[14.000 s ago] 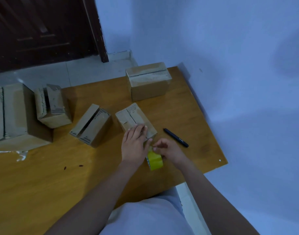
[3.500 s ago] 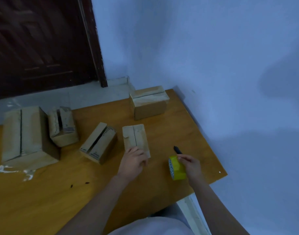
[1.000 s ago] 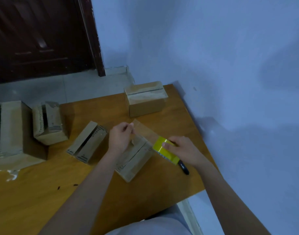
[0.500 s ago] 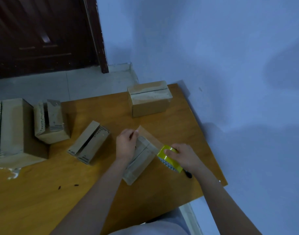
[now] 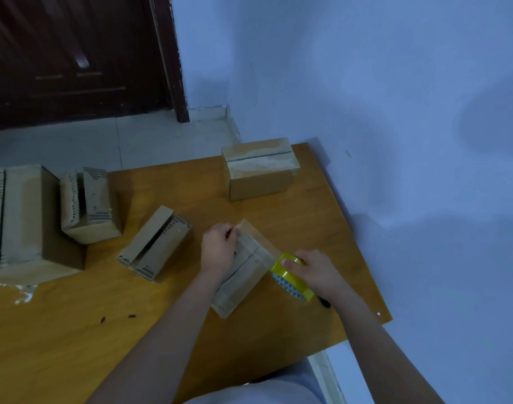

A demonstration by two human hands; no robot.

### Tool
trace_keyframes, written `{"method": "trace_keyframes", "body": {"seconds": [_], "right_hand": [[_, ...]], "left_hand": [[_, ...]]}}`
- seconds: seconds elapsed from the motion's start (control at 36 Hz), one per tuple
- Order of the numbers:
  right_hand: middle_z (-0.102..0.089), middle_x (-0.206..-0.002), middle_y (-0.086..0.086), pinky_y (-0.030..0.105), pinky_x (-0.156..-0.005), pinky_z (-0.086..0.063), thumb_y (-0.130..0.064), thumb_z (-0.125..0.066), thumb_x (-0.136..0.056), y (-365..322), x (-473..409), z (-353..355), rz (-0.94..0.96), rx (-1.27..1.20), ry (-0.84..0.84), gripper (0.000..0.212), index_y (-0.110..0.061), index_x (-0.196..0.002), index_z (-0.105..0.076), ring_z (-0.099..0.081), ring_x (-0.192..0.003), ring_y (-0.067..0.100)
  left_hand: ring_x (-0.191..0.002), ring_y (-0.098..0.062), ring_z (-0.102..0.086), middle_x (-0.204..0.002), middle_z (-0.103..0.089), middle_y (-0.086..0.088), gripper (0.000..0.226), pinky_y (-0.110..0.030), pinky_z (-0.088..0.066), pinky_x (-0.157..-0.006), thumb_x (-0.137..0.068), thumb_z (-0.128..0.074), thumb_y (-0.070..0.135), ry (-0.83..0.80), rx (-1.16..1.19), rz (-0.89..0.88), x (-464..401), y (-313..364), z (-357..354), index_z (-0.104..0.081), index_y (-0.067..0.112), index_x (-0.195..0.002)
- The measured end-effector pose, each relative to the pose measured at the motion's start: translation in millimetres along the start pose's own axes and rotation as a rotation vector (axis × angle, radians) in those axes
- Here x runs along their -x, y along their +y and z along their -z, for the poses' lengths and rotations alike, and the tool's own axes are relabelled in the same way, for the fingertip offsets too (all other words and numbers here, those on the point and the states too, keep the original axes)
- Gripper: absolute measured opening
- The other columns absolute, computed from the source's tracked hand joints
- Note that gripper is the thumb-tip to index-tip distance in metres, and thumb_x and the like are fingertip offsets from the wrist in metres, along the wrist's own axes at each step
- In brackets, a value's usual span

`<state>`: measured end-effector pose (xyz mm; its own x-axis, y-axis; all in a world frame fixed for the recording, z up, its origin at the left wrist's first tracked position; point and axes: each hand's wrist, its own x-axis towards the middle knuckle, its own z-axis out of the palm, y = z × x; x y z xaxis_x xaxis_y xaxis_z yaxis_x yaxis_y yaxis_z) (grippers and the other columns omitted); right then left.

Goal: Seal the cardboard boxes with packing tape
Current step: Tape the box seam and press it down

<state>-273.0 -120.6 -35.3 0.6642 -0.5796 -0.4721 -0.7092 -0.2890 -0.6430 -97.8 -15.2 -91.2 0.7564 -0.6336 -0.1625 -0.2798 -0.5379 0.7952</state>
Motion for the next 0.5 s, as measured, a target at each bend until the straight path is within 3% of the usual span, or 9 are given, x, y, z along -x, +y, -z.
{"method": "trace_keyframes", "body": {"seconds": [0.28, 0.36, 0.5], "right_hand": [[-0.053, -0.061, -0.003, 0.021, -0.051, -0.038, -0.034, -0.056, -0.093, 0.1, -0.6, -3.3, -0.033, -0.017, -0.024, 0.032, -0.022, -0.063, -0.054, -0.051, -0.054, 0.011], [-0.058, -0.069, 0.008, 0.034, -0.060, -0.044, -0.036, -0.057, -0.091, -0.1, -2.7, -3.1, -0.062, -0.002, -0.029, 0.033, -0.010, -0.071, -0.060, -0.056, -0.063, 0.020], [-0.062, -0.075, 0.017, 0.037, -0.061, -0.046, -0.039, -0.057, -0.091, 1.3, -3.2, -3.7, -0.077, -0.001, -0.023, 0.040, -0.001, -0.081, -0.062, -0.059, -0.067, 0.026]], "left_hand": [[-0.069, -0.021, -0.051, -0.075, -0.056, -0.012, 0.036, -0.034, -0.041, -0.063, -0.097, -0.052, 0.025, -0.036, -0.013, 0.057, -1.2, 4.0, 1.6, -0.060, -0.002, -0.074], [-0.067, -0.021, -0.053, -0.072, -0.057, -0.010, 0.035, -0.030, -0.041, -0.059, -0.096, -0.053, 0.026, -0.070, 0.012, 0.115, -1.8, 6.6, 2.2, -0.060, 0.002, -0.071], [-0.073, -0.017, -0.061, -0.078, -0.065, -0.006, 0.026, -0.027, -0.049, -0.062, -0.095, -0.054, 0.027, -0.137, 0.082, 0.247, -5.4, 9.5, 4.2, -0.067, 0.013, -0.077]]}}
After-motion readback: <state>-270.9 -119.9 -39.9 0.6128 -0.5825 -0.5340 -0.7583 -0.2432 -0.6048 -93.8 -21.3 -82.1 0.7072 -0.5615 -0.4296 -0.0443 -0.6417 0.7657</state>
